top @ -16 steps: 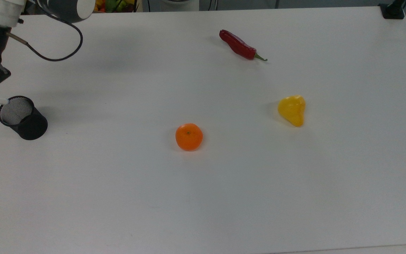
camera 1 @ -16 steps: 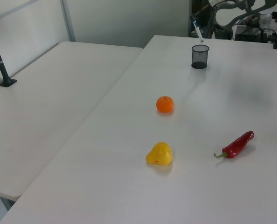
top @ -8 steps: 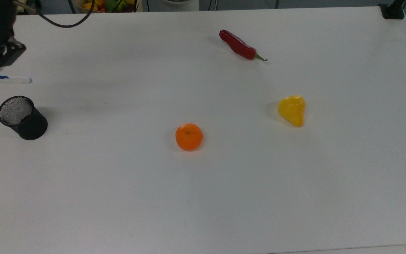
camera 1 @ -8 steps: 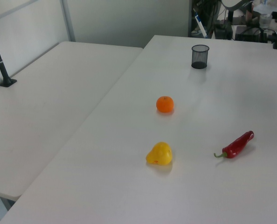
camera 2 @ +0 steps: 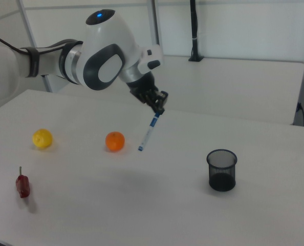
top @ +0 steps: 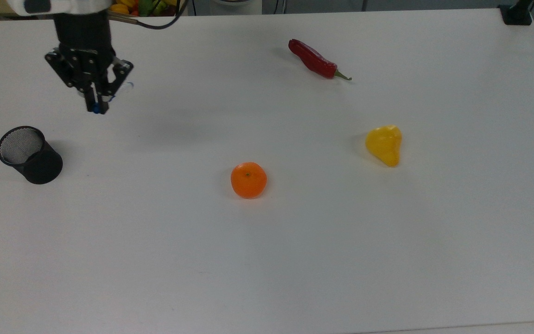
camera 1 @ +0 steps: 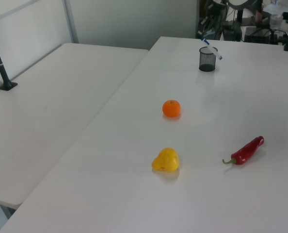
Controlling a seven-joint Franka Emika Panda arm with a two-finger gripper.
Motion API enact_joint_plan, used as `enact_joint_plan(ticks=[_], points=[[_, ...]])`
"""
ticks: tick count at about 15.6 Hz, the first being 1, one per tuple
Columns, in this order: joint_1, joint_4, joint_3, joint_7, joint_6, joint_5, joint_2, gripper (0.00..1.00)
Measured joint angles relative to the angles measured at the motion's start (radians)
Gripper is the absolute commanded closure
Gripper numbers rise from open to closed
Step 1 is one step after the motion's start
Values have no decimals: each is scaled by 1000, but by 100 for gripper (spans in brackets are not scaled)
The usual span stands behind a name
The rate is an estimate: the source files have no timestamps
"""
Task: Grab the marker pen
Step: 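Carry the marker across the table toward the red chili pepper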
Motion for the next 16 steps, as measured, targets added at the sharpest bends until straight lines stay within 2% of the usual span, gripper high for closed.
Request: enact_joint_plan(ticks=[6, 10, 16], points=[[10, -34, 116, 0, -143, 0, 17, 93], [47, -85, 156, 3, -158, 0, 52, 93], [62, -143, 300, 29, -331, 0, 60, 91]])
